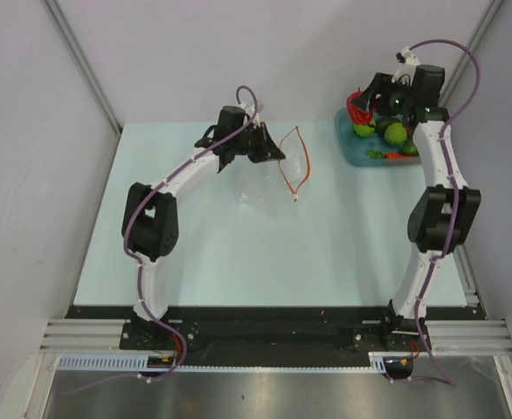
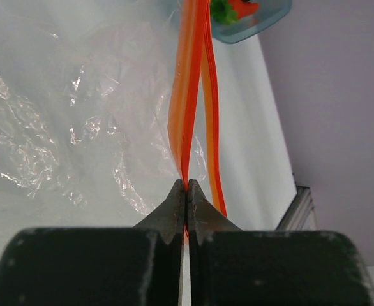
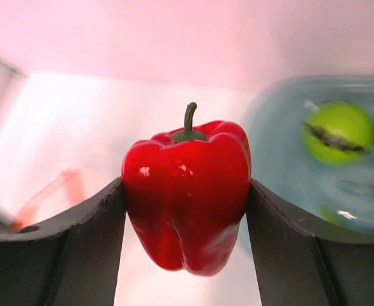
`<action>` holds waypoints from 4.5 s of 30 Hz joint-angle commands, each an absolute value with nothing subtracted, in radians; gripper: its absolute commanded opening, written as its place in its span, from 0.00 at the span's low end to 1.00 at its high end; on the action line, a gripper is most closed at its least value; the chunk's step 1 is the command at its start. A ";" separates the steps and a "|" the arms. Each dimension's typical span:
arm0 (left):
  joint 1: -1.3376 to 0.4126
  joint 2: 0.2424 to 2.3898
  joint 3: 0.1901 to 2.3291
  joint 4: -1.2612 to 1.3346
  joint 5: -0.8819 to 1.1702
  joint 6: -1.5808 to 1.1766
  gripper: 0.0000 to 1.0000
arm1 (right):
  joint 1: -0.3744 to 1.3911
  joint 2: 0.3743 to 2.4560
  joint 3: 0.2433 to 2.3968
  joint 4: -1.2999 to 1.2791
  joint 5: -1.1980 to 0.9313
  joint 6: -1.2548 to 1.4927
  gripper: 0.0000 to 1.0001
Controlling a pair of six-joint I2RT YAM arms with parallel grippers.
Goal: Place the food in the zip-top bag and seal the zipper
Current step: Place the fake vegetable in the zipper food storage bag, then adjust the zipper food storage bag at the center of the board, then pick up the fake fruit from the bin.
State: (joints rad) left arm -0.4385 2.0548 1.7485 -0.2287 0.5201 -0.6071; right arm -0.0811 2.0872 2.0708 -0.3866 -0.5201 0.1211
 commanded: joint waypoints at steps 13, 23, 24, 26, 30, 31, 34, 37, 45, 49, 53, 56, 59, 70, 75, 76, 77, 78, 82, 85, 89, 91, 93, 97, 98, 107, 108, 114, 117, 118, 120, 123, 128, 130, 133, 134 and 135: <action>-0.385 1.983 1.539 0.365 0.854 -1.166 0.00 | 0.209 1.750 1.666 -0.256 -0.724 0.244 0.16; -0.356 1.968 1.417 0.604 0.891 -1.341 0.00 | 0.288 1.772 1.594 -0.360 -0.568 0.084 0.34; -0.356 1.974 1.408 0.617 0.894 -1.359 0.00 | 0.299 1.770 1.582 -0.362 -0.566 0.083 0.34; -0.356 1.976 1.401 0.649 0.894 -1.377 0.00 | 0.307 1.766 1.574 -0.350 -0.568 0.101 0.47; -0.354 1.970 1.384 0.667 0.891 -1.394 0.00 | 0.318 1.755 1.617 -0.385 -0.571 0.117 0.85; -0.354 1.968 1.381 0.667 0.891 -1.394 0.00 | 0.314 1.750 1.630 -0.403 -0.577 0.118 0.88; -0.353 1.962 1.368 0.676 0.890 -1.399 0.00 | 0.302 1.712 1.635 -0.414 -0.607 0.150 0.98; -0.351 1.962 1.364 0.692 0.887 -1.410 0.01 | 0.264 1.677 1.634 -0.419 -0.649 0.202 0.98; -0.350 1.959 1.348 0.726 0.887 -1.437 0.00 | 0.118 1.643 1.517 -0.357 -0.684 0.330 0.91; -0.347 1.960 1.341 0.753 0.885 -1.454 0.00 | 0.098 1.681 1.465 -0.357 -0.709 0.345 0.86; -0.344 1.957 1.338 0.762 0.887 -1.460 0.00 | 0.104 1.747 1.442 -0.353 -0.767 0.377 0.72; -0.342 1.953 1.336 0.759 0.888 -1.456 0.00 | 0.113 1.781 1.440 -0.333 -0.810 0.420 0.66; -0.341 1.947 1.336 0.739 0.891 -1.439 0.00 | 0.132 1.778 1.440 -0.308 -0.818 0.425 0.51; -0.319 1.870 1.760 -0.449 0.520 -0.537 0.00 | 0.063 1.693 1.584 -0.356 -0.744 0.321 0.00; -0.360 1.904 1.901 -0.614 0.360 -0.420 0.00 | 0.098 1.766 1.624 -0.406 -0.750 0.262 0.00; -0.364 1.908 1.898 -0.612 0.367 -0.428 0.00 | 0.104 1.776 1.632 -0.410 -0.741 0.241 0.00; -0.367 1.913 1.894 -0.609 0.377 -0.431 0.00 | 0.109 1.784 1.638 -0.411 -0.736 0.241 0.01; -0.368 1.916 1.888 -0.606 0.379 -0.433 0.00 | 0.110 1.801 1.643 -0.405 -0.736 0.241 0.04; -0.371 1.937 1.893 -0.598 0.388 -0.448 0.01 | 0.091 1.824 1.687 -0.377 -0.700 0.241 0.48; -0.371 1.954 1.908 -0.597 0.393 -0.463 0.00 | 0.061 1.832 1.718 -0.324 -0.643 0.232 0.81; -0.371 1.968 1.916 -0.586 0.405 -0.483 0.03 | 0.032 1.879 1.770 -0.224 -0.499 0.174 0.94; -0.371 1.974 1.922 -0.586 0.416 -0.488 0.03 | 0.008 1.934 1.782 -0.190 -0.526 0.117 0.91; -0.371 1.986 1.930 -0.584 0.420 -0.489 0.03 | -0.037 1.971 1.776 -0.063 -0.561 0.135 0.97; -0.379 1.997 1.942 -0.584 0.434 -0.494 0.03 | -0.072 2.091 1.874 0.018 -0.509 0.062 0.99; -0.379 2.000 1.944 -0.586 0.434 -0.494 0.03 | -0.072 2.129 1.893 0.015 -0.499 0.023 0.99; -0.380 2.023 1.965 -0.581 0.442 -0.497 0.03 | -0.067 2.399 2.153 -0.069 -0.350 -0.262 1.00; -0.380 2.026 1.967 -0.580 0.440 -0.499 0.03 | -0.067 2.420 2.172 -0.077 -0.342 -0.277 1.00; -0.380 2.037 1.967 -0.584 0.452 -0.499 0.03 | -0.060 2.532 2.246 -0.054 -0.252 -0.367 1.00; -0.380 2.048 1.967 -0.580 0.469 -0.500 0.03 | -0.058 2.569 2.256 -0.012 -0.222 -0.405 1.00; -0.379 2.049 1.968 -0.580 0.472 -0.500 0.03 | -0.054 2.589 2.261 -0.009 -0.218 -0.416 1.00; -0.380 2.054 1.970 -0.580 0.479 -0.502 0.03 | -0.051 2.602 2.260 -0.008 -0.210 -0.442 1.00; -0.383 2.054 1.971 -0.578 0.480 -0.500 0.03 | -0.046 2.631 2.272 0.053 -0.190 -0.459 1.00; -0.385 2.054 1.970 -0.580 0.476 -0.497 0.03 | -0.040 2.668 2.315 0.077 -0.158 -0.459 0.96; -0.385 2.054 1.970 -0.580 0.469 -0.495 0.03 | -0.041 2.651 2.303 0.089 -0.155 -0.443 0.91; -0.385 2.049 1.968 -0.580 0.469 -0.494 0.03 | -0.049 2.574 2.216 0.139 -0.170 -0.411 0.67; -0.385 2.048 1.968 -0.580 0.468 -0.492 0.02 | -0.052 2.545 2.189 0.155 -0.181 -0.407 0.49; -0.387 2.048 1.967 -0.578 0.466 -0.491 0.02 | -0.054 2.496 2.172 0.159 -0.187 -0.403 0.41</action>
